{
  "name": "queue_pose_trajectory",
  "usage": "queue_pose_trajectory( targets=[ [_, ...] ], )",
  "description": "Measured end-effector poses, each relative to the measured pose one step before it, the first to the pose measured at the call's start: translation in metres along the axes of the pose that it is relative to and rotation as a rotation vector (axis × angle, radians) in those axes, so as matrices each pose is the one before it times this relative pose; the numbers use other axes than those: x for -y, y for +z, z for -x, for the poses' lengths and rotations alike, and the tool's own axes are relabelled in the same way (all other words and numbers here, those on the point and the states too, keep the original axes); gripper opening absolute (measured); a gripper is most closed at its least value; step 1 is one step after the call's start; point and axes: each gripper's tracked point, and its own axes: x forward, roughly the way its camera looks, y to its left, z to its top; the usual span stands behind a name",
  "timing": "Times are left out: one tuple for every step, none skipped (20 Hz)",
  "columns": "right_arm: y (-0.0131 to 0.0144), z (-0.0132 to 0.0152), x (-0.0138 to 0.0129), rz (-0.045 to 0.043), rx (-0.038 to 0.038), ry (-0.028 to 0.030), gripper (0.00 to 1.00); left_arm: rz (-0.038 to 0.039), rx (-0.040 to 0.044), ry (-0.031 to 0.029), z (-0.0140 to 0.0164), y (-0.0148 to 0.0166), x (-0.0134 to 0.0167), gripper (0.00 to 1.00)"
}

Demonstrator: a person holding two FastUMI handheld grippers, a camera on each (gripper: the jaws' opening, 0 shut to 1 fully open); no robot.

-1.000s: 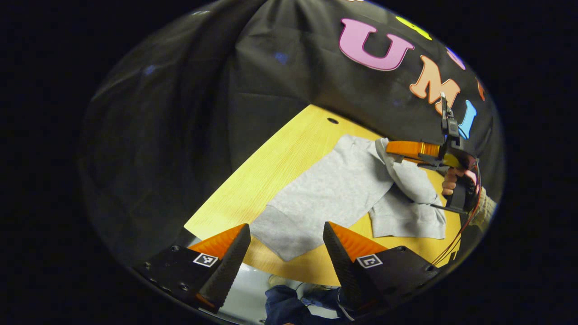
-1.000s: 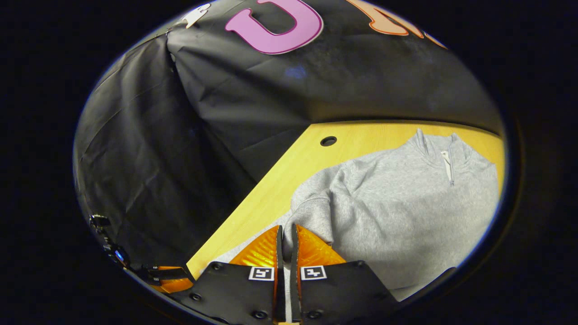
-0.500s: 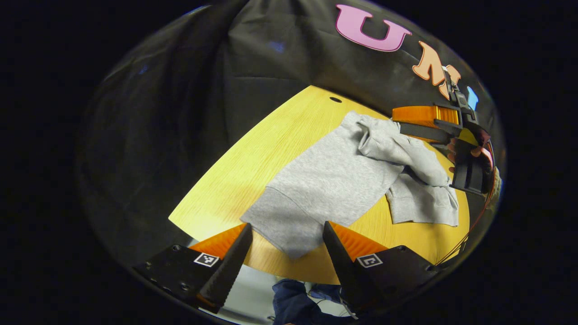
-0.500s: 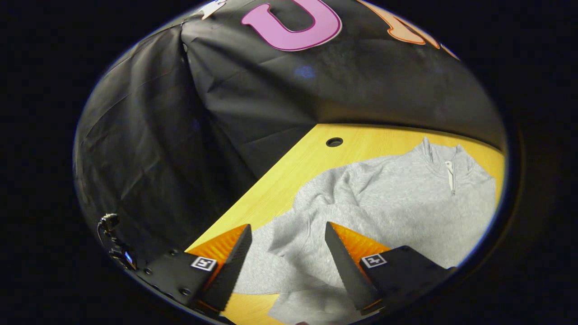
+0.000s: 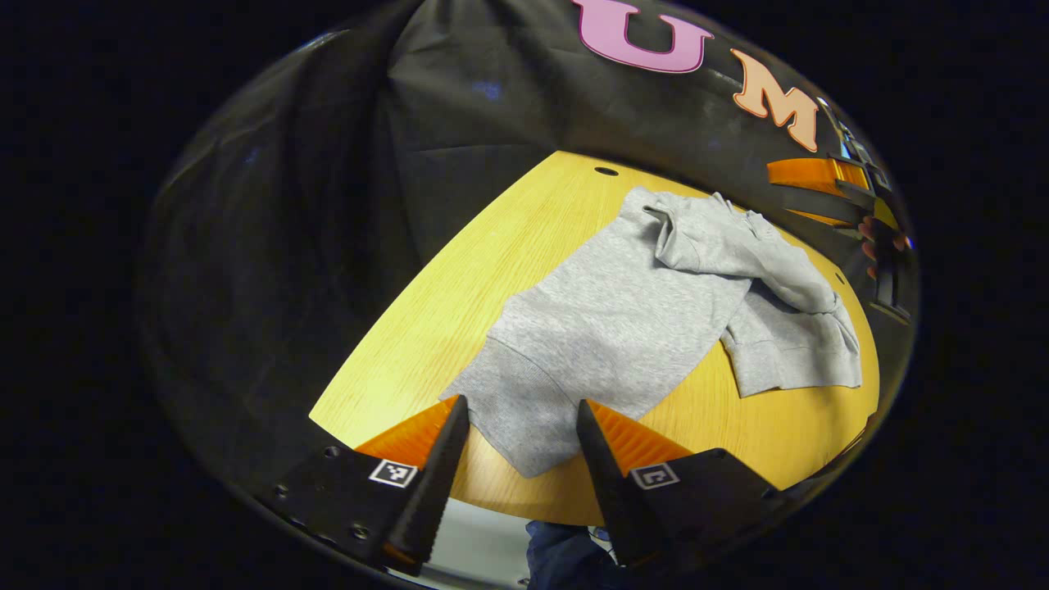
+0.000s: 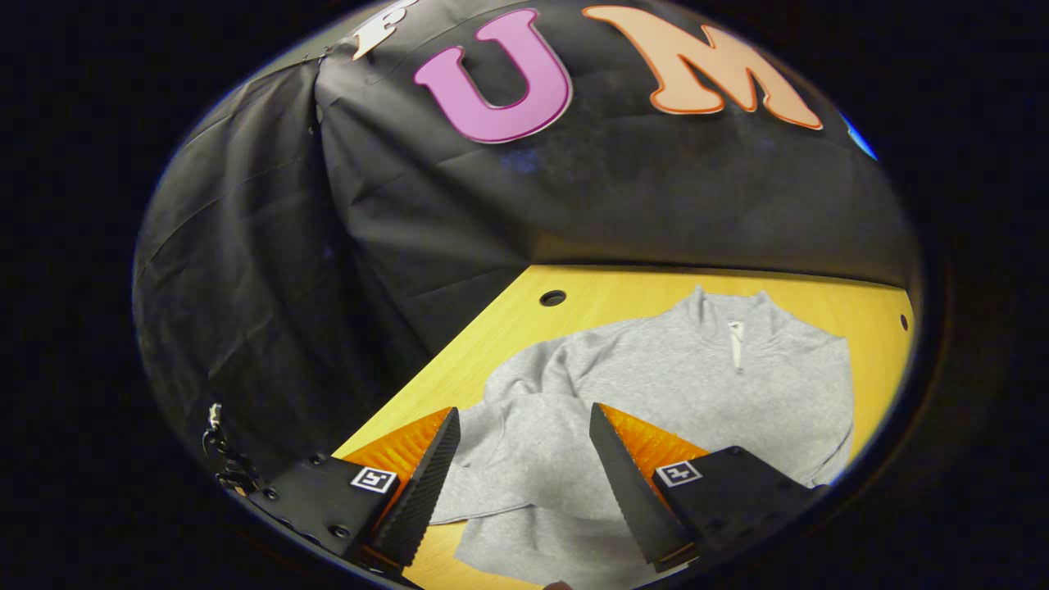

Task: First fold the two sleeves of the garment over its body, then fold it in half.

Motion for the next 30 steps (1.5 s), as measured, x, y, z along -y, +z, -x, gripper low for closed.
queue_pose_trajectory(
  targets=[
    [0.00419,0.00785,0.01081,-0.01118,0.01216,-0.01987,0.97,0.00555,0.01386,-0.00297,-0.00289,0.00300,0.00126,0.71],
    [0.00402,0.01120,0.01165,-0.00578,0.01139,-0.02337,0.97,0.01649,0.01049,-0.00847,-0.00114,0.00190,0.00296,0.58],
    [0.00381,0.01156,0.01273,-0.00055,0.01013,-0.02643,0.96,0.02796,0.01885,-0.00377,-0.00243,0.00344,0.00153,0.46],
    [0.00379,0.01090,0.01193,-0.00108,0.01073,-0.02601,0.98,0.03389,0.01164,-0.01095,-0.00168,0.00118,0.00171,0.35],
    [0.00375,0.01000,0.01157,-0.00766,0.01109,-0.02125,0.98,0.03116,0.00775,-0.00571,-0.00139,0.00098,0.00151,0.19],
    [0.00297,0.01027,0.01128,-0.01054,0.01163,-0.02369,0.99,0.02775,0.00249,-0.00605,-0.00030,0.00100,-0.00031,0.15],
    [0.00461,0.00832,0.01099,-0.01280,0.01260,-0.01991,0.97,0.01879,0.00305,-0.00282,0.00033,0.00106,0.00051,0.09],
    [0.00268,0.00969,0.01147,-0.00940,0.01304,-0.02291,0.98,0.01111,-0.00034,0.00048,0.00024,0.00007,-0.00084,0.06],
    [0.00418,0.00895,0.01261,-0.00679,0.01352,-0.02345,0.96,0.00101,-0.00055,0.00315,-0.00020,0.00116,-0.00004,0.04],
    [0.00259,0.00867,0.01215,-0.00549,0.01430,-0.02519,0.98,-0.00321,-0.00374,0.00592,0.00017,-0.00051,-0.00108,0.03],
    [0.00313,0.00640,0.00973,-0.00310,0.00941,-0.01831,0.98,-0.00001,-0.00397,0.00515,0.00067,0.00011,0.00010,0.00],
    [0.00166,0.00800,0.01043,-0.00283,0.01065,-0.02037,0.99,0.00942,-0.00134,-0.00012,-0.00138,0.00102,0.00215,0.00],
    [0.00244,0.00581,0.00869,-0.00246,0.00703,-0.01470,0.99,0.01151,-0.00946,-0.01208,0.00100,0.00059,0.00371,0.00],
    [0.00199,0.00609,0.00770,-0.00435,0.00748,-0.01467,0.98,0.01125,-0.00751,-0.00658,0.00077,0.00036,0.00302,0.00],
    [0.00194,0.00503,0.00710,-0.00327,0.00525,-0.01298,0.99,0.01181,0.00177,-0.00727,0.00112,0.00376,0.00504,0.00],
    [0.00079,0.00410,0.00610,-0.00044,0.00164,-0.01057,0.99,0.01400,0.00837,-0.01550,0.00233,0.00563,0.00713,0.00],
    [0.00073,0.00432,0.00824,-0.00139,0.00205,-0.01110,0.99,0.01445,0.01161,-0.02093,0.00290,0.00685,0.00963,0.00],
    [0.00089,0.00376,0.00527,-0.00251,0.00136,-0.00792,0.99,0.01034,0.00662,-0.02962,0.00268,0.00584,0.01106,0.00],
    [0.00106,0.00393,0.00638,-0.00444,0.00115,-0.00594,0.99,0.00820,0.00307,-0.03602,0.00157,0.00575,0.01433,0.00],
    [-0.00027,0.00378,0.00557,-0.00288,0.00025,-0.00426,0.98,0.00810,0.01127,-0.03608,0.00103,0.00795,0.01519,0.00],
    [0.00168,0.00195,0.00541,0.00035,0.00399,-0.00613,0.98,0.00757,0.00913,-0.03788,-0.00079,0.00817,0.01668,0.00],
    [0.00227,0.00257,0.00564,0.00322,0.00675,-0.00641,0.98,0.00306,0.00920,-0.03503,-0.00046,0.00634,0.01623,0.00],
    [0.00315,0.00305,0.00617,0.00468,0.00598,-0.00519,0.98,-0.00435,0.00937,-0.03144,-0.00231,0.00748,0.01635,0.00],
    [0.00119,0.00165,0.00387,0.00521,0.00311,-0.00322,0.98,-0.00790,0.01047,-0.02946,-0.00222,0.00579,0.01584,0.00],
    [0.00226,0.00139,0.00563,0.00439,0.00172,-0.00208,0.98,-0.00637,0.01016,-0.03342,-0.00379,0.00755,0.01869,0.00],
    [0.00111,0.00205,0.00562,0.00290,0.00060,-0.00124,0.98,-0.00205,0.01041,-0.03662,-0.00528,0.00736,0.02200,0.00],
    [0.00150,0.00111,0.00544,0.00060,-0.00045,-0.00136,0.98,-0.00531,0.00721,-0.03531,-0.00650,0.00513,0.01962,0.00],
    [0.00076,0.00228,0.00596,-0.00088,0.00046,-0.00190,0.98,-0.01497,0.00546,-0.03003,-0.00595,0.00405,0.01742,0.00],
    [0.00098,0.00059,0.00646,-0.00089,-0.00011,-0.00241,0.98,-0.01875,0.00294,-0.03338,-0.00738,0.00382,0.01767,0.00],
    [-0.00031,0.00033,0.00723,0.00012,-0.00004,-0.00527,0.99,-0.01773,-0.00131,-0.03368,-0.00727,0.00206,0.01732,0.00]
  ],
)
